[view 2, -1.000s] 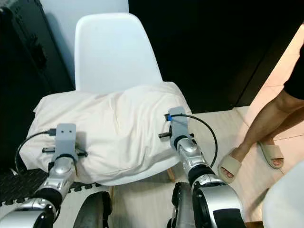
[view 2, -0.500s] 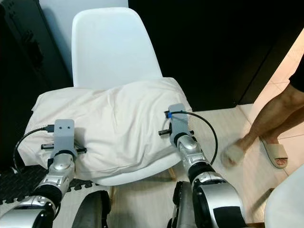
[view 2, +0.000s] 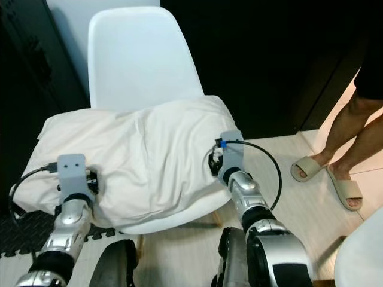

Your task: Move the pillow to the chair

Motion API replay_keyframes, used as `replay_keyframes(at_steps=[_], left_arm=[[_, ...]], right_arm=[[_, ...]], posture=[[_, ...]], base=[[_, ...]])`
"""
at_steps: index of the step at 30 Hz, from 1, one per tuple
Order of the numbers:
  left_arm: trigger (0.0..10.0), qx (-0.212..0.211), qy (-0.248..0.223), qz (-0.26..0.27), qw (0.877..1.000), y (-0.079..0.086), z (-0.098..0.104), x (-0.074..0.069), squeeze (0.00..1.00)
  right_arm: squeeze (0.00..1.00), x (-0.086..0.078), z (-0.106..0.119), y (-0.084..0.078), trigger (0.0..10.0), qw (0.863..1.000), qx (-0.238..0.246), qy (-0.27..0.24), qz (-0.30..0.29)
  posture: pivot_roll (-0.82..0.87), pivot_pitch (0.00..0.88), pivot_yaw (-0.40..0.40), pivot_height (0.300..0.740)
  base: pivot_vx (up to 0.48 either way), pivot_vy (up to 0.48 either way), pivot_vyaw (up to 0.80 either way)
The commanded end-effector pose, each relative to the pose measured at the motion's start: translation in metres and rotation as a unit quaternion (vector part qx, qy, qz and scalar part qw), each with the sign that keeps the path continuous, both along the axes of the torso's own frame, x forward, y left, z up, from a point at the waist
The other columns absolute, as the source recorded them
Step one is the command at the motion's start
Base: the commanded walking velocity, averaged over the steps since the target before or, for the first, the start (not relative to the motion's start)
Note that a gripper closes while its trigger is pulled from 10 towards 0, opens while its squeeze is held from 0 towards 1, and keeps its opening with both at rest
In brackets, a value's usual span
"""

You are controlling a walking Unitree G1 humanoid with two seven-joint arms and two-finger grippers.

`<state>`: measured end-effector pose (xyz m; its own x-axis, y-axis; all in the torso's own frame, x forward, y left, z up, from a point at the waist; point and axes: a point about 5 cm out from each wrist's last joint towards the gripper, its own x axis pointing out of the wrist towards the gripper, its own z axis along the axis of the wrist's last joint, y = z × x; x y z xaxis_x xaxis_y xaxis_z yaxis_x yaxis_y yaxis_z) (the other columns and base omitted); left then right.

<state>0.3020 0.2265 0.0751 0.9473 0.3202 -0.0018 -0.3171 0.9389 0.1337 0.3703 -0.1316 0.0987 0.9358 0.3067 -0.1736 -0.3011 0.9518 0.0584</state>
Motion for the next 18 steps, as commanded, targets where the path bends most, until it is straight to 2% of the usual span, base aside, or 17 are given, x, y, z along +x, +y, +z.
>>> replay_keyframes(at_steps=[1,5,7,10,11,13,14,15,16,17,18], left_arm=[[10.0,0.002,0.015,-0.023,1.000,-0.008,-0.008,-0.010,1.00],[10.0,-0.011,0.014,-0.025,1.000,-0.007,-0.013,-0.033,1.00],[10.0,-0.011,0.014,-0.025,1.000,-0.007,-0.013,-0.033,1.00],[10.0,-0.012,0.013,-0.022,1.000,-0.005,-0.012,-0.049,1.00],[10.0,-0.012,0.013,-0.022,1.000,-0.005,-0.012,-0.049,1.00],[10.0,-0.004,0.016,0.001,1.000,0.002,-0.012,-0.062,1.00],[10.0,-0.004,0.016,0.001,1.000,0.002,-0.012,-0.062,1.00],[10.0,0.008,0.011,0.039,0.999,0.014,-0.010,-0.075,0.29],[10.0,0.008,0.011,0.039,0.999,0.014,-0.010,-0.075,0.29],[10.0,0.012,0.006,0.054,0.998,0.019,-0.009,-0.080,0.00],[10.0,0.012,0.006,0.054,0.998,0.019,-0.009,-0.080,0.00]], right_arm=[[1.00,-0.005,-0.007,0.000,10.0,1.000,0.009,0.008,0.010],[1.00,-0.007,-0.009,-0.015,10.0,1.000,0.013,0.004,-0.008],[1.00,-0.007,-0.009,-0.015,10.0,1.000,0.013,0.004,-0.008],[1.00,-0.010,-0.011,-0.027,10.0,1.000,0.018,0.005,-0.022],[1.00,-0.010,-0.011,-0.027,10.0,1.000,0.018,0.005,-0.022],[1.00,-0.012,-0.013,-0.037,10.0,0.999,0.012,0.009,-0.032],[1.00,-0.012,-0.013,-0.037,10.0,0.999,0.012,0.009,-0.032],[1.00,-0.013,-0.014,-0.044,10.0,0.999,-0.006,0.014,-0.042],[1.00,-0.013,-0.014,-0.044,10.0,0.999,-0.006,0.014,-0.042],[0.41,-0.013,-0.014,-0.047,10.0,0.999,-0.012,0.015,-0.043],[0.41,-0.013,-0.014,-0.047,10.0,0.999,-0.012,0.015,-0.043]], posture=[[0.08,0.109,-0.065,0.520],[0.08,0.105,-0.062,0.520],[0.08,0.105,-0.062,0.520],[0.09,0.101,-0.066,0.520],[0.09,0.101,-0.066,0.520],[0.09,0.099,-0.066,0.520],[0.09,0.099,-0.066,0.520],[0.08,0.098,-0.065,0.520],[0.08,0.098,-0.065,0.520],[0.08,0.098,-0.065,0.520],[0.08,0.098,-0.065,0.520]], base=[[0.000,0.000,0.00],[0.000,0.000,0.00],[0.000,0.000,0.00],[0.000,0.000,0.00],[0.000,0.000,0.00],[0.000,0.000,0.00],[0.000,0.000,0.00],[0.000,0.000,0.00],[0.000,0.000,0.00],[0.000,0.000,0.00],[0.000,0.000,0.00]])
